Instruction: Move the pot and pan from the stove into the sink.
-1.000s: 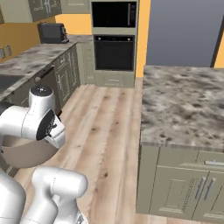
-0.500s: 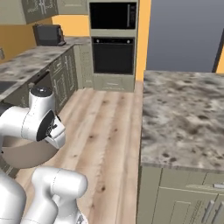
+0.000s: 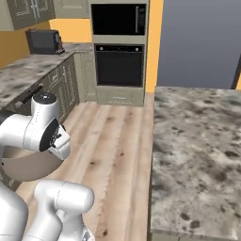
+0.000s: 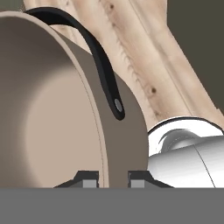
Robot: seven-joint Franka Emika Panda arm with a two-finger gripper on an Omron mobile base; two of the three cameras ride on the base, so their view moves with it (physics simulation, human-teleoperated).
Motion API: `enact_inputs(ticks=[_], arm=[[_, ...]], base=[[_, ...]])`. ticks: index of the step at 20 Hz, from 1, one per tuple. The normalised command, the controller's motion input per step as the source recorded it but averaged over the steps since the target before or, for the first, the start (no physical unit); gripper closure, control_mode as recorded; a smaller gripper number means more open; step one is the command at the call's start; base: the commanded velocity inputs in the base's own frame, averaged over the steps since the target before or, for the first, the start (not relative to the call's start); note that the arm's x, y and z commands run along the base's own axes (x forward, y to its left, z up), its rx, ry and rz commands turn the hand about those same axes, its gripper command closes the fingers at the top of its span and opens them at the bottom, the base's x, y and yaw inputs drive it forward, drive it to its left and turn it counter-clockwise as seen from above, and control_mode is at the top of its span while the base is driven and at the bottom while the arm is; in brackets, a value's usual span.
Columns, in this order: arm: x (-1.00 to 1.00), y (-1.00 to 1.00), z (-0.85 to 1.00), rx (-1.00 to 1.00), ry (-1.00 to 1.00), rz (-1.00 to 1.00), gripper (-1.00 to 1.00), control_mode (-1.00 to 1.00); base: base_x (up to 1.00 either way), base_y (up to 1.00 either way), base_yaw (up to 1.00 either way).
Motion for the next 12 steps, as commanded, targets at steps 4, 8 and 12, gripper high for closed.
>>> enact_inputs(ticks=[4,8,12], arm=[[0.0,0.0,0.0,0.0,0.0,0.0,1.0,1.0],[0.0,0.0,0.0,0.0,0.0,0.0,1.0,1.0],[0.0,0.0,0.0,0.0,0.0,0.0,1.0,1.0]], base=[[0.88,0.29,0.0],[0.88,0.29,0.0],[0.9,0.28,0.0]])
